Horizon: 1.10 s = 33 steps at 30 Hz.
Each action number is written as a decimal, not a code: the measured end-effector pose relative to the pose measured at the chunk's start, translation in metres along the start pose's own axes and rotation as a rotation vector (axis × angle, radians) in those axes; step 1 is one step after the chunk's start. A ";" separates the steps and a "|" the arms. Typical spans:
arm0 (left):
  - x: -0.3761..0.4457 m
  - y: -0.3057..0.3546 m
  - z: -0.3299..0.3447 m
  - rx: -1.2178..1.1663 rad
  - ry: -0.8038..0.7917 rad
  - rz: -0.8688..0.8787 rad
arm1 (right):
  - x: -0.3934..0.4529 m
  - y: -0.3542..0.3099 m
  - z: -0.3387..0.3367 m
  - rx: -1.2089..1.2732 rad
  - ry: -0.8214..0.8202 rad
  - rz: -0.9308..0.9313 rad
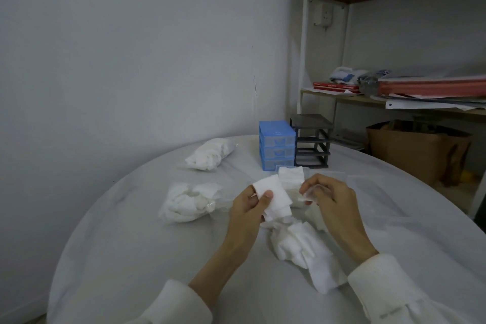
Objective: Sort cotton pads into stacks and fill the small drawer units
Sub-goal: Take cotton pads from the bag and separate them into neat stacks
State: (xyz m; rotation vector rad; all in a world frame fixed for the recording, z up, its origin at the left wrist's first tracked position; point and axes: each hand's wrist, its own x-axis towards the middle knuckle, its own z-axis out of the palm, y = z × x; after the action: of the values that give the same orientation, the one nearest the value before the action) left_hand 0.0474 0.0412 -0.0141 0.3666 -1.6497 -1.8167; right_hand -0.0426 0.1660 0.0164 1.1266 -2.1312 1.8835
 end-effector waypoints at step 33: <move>-0.001 0.003 -0.007 -0.096 -0.039 -0.084 | 0.003 0.010 0.006 0.228 -0.072 -0.024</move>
State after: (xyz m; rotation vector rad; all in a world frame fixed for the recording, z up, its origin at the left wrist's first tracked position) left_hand 0.0533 0.0365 -0.0122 0.3646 -1.5881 -1.9687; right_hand -0.0477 0.1588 0.0078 1.2728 -1.9651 2.1491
